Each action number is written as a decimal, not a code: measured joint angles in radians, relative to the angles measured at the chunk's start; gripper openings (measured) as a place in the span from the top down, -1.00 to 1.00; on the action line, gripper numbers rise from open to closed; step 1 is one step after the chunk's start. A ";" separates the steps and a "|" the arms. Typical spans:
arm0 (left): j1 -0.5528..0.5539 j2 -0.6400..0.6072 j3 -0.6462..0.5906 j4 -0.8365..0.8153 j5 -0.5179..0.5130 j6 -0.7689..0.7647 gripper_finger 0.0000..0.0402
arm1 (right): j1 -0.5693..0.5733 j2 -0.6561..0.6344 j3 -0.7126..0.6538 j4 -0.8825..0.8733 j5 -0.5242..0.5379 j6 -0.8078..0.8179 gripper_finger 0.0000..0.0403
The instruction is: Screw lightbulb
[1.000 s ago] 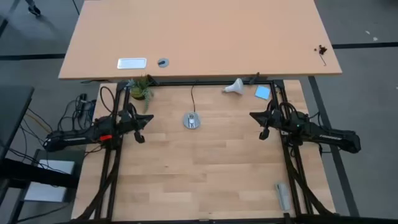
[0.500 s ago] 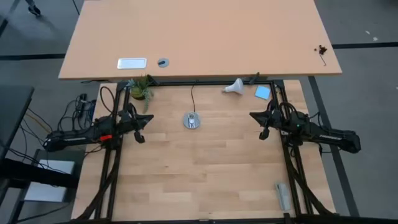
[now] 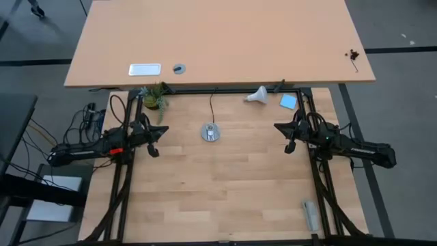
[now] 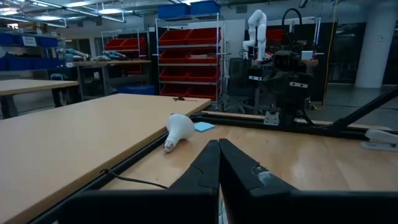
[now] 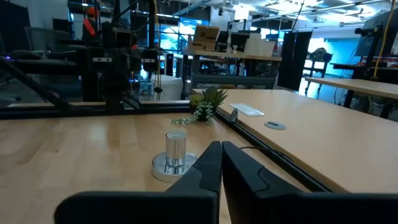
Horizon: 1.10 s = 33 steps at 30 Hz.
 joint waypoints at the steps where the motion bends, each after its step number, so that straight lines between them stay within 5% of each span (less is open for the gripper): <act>1: 0.000 0.000 0.000 0.000 0.000 0.000 0.96 | 0.000 0.000 0.000 0.000 0.000 0.000 0.90; 33: 0.000 0.000 0.000 0.000 0.000 0.000 0.96 | 0.000 0.000 0.000 0.000 0.000 0.000 0.89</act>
